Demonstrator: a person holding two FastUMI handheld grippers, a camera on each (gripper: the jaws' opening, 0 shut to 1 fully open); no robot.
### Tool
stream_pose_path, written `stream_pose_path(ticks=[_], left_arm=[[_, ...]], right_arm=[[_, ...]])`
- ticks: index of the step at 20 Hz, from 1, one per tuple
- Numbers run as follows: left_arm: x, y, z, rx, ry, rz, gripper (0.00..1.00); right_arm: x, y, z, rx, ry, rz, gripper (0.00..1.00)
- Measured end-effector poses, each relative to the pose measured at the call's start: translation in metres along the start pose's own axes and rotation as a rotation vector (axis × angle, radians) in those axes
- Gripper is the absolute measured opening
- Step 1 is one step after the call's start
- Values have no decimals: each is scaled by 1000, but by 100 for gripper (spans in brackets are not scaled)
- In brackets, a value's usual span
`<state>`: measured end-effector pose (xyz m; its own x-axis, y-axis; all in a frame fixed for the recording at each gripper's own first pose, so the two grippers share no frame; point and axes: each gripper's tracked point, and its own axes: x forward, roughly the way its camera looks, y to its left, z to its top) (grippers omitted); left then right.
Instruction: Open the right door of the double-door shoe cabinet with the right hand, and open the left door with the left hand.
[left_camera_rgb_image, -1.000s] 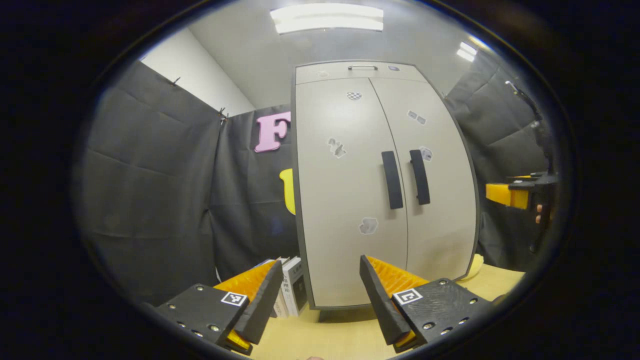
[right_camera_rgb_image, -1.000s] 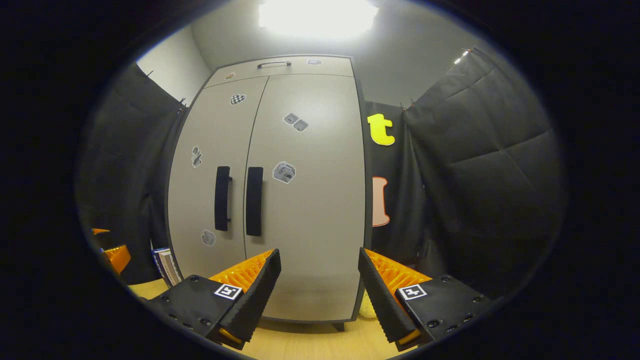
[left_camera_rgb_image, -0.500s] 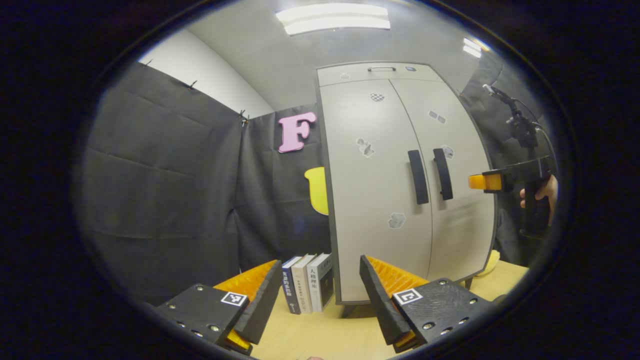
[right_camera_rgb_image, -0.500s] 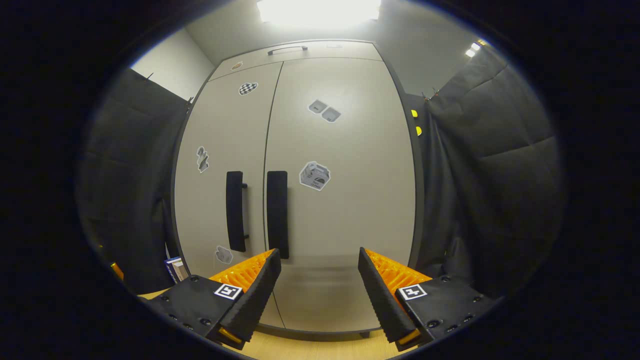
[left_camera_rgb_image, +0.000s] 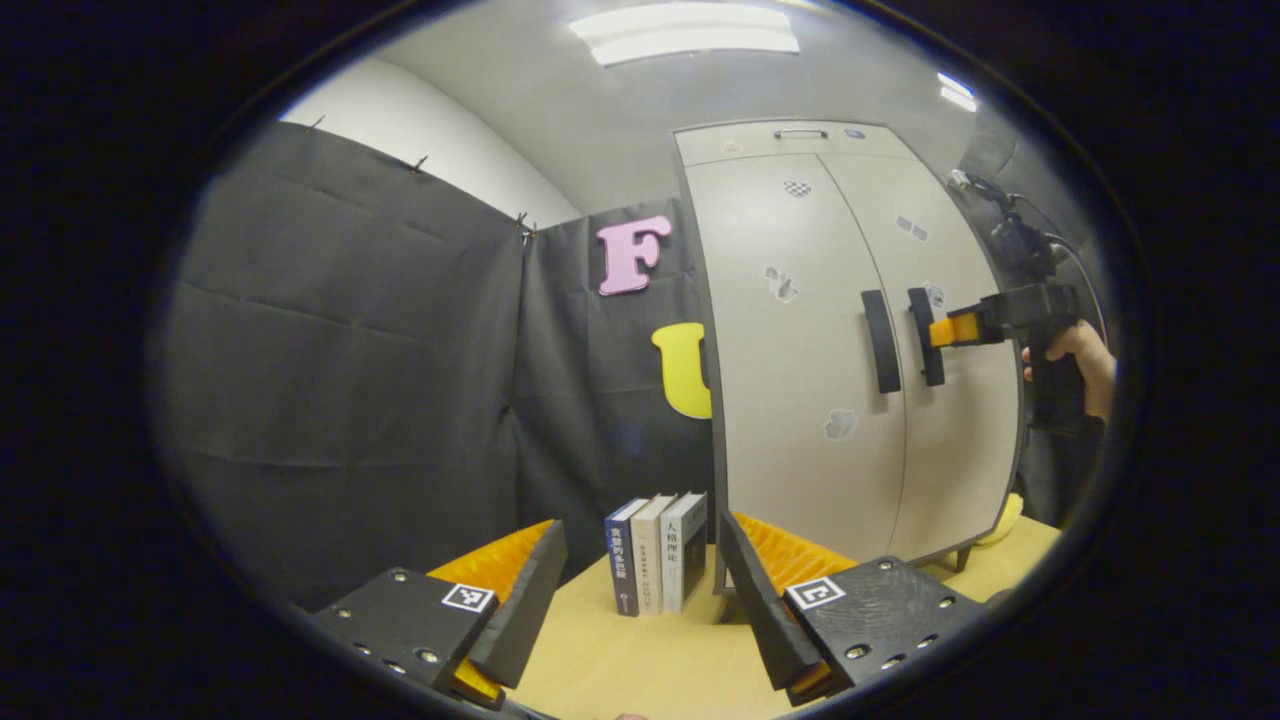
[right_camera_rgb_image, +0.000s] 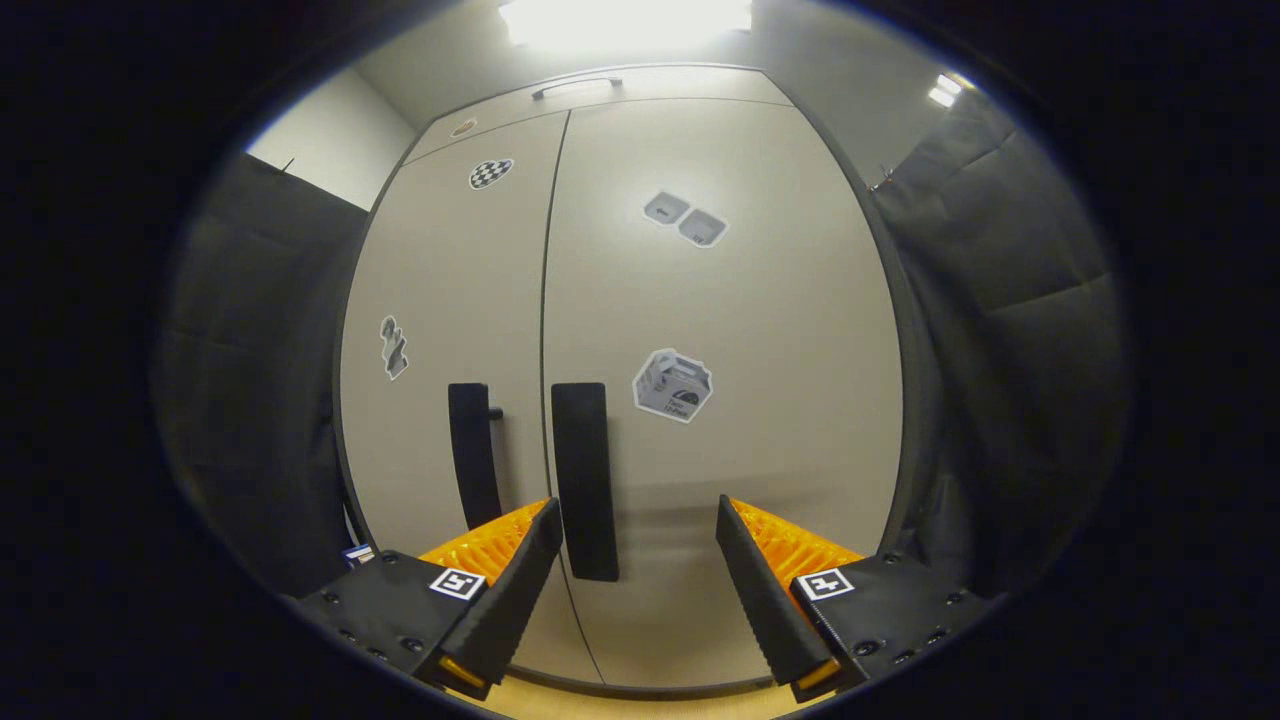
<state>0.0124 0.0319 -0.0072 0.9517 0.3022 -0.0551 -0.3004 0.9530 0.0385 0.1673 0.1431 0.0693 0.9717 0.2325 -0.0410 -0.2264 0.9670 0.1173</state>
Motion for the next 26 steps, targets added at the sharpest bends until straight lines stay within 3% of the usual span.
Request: stream_pose_path(ticks=[4, 8, 9, 11, 12, 13, 18, 26], left_arm=[[1, 2, 0, -8, 12, 33, 90], [2, 6, 0, -19, 25, 77, 91], [2, 6, 0, -26, 30, 85, 90], [3, 9, 1, -31, 41, 104, 91], [4, 10, -3, -30, 44, 112, 91], [5, 12, -2, -27, 45, 120, 91], [-2, 19, -2, -29, 36, 138, 91], [-1, 12, 8, -29, 3, 102, 91]], right_arm=[[17, 13, -2, -6, 13, 12, 97], [33, 23, -4, -4, 33, 14, 87], [36, 22, -2, -3, 35, 0, 76], [42, 23, 1, 10, 37, -3, 66], [43, 26, -1, 20, 44, -10, 48], [44, 26, -1, 13, 45, -18, 37], [47, 26, -2, -8, 85, -38, 17], [36, 27, -4, 24, 113, 31, 17]])
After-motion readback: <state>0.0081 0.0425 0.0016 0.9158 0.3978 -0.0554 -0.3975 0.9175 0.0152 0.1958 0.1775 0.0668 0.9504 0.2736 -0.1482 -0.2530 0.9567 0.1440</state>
